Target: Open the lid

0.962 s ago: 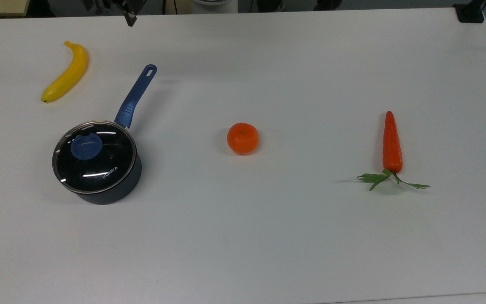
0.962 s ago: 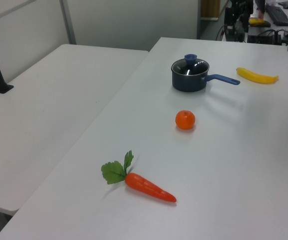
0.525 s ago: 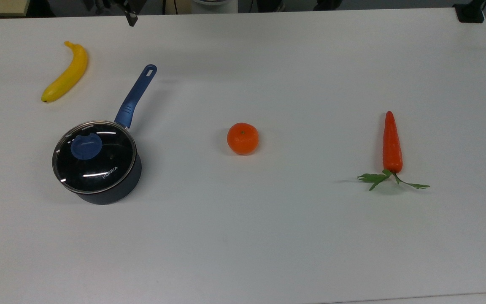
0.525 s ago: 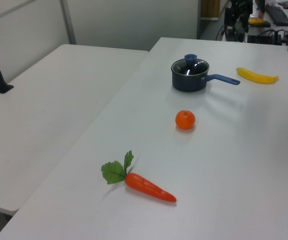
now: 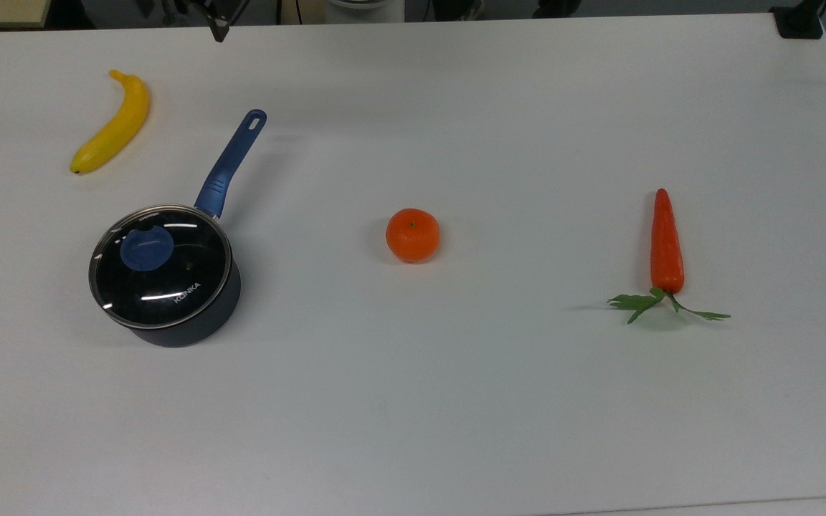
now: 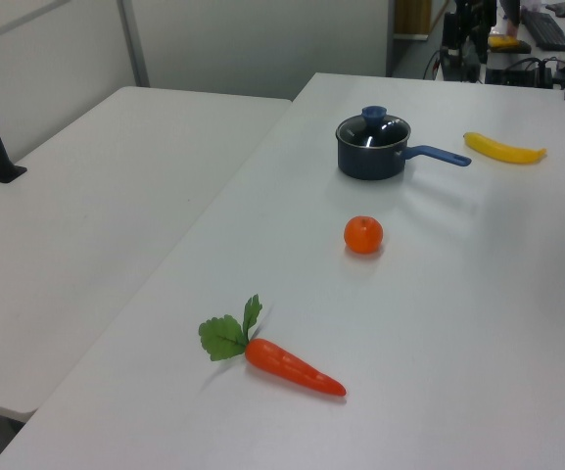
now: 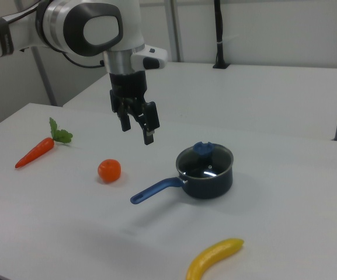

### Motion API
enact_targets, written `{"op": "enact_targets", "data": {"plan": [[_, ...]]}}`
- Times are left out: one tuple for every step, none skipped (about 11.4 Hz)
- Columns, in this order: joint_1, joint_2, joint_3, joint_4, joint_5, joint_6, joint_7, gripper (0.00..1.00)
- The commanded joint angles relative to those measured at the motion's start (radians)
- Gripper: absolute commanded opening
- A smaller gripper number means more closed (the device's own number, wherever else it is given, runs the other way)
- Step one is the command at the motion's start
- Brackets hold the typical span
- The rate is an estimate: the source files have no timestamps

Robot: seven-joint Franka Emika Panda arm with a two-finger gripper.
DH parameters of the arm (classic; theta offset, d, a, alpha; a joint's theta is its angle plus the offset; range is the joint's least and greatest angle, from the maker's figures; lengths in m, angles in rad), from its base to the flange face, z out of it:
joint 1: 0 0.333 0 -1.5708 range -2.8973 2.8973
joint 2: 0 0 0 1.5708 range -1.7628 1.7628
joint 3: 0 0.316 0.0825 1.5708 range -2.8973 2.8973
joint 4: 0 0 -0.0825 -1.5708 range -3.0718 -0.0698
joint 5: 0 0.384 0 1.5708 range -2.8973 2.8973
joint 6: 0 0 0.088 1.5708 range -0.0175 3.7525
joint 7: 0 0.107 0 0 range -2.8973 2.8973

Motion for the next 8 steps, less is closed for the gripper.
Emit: {"op": "enact_targets", "data": {"plan": [[0.020, -0.011, -0.030, -0.016, 0.034, 0.015, -0.044, 1.00], [0.019, -0.008, -0.045, -0.017, 0.051, 0.015, -0.070, 1.00], [0.020, 0.007, -0.067, -0.013, 0.061, 0.018, -0.081, 1.00], [0.023, 0.010, -0.090, -0.011, 0.078, 0.032, -0.072, 1.00], [0.026, 0.009, -0.114, -0.011, 0.094, 0.069, -0.049, 0.98], [0.026, 0.012, -0.128, -0.011, 0.094, 0.113, 0.015, 0.98], [0.026, 0.019, -0.137, -0.013, 0.094, 0.159, 0.060, 0.98], [0.026, 0.028, -0.142, -0.016, 0.094, 0.176, 0.057, 0.98]]}}
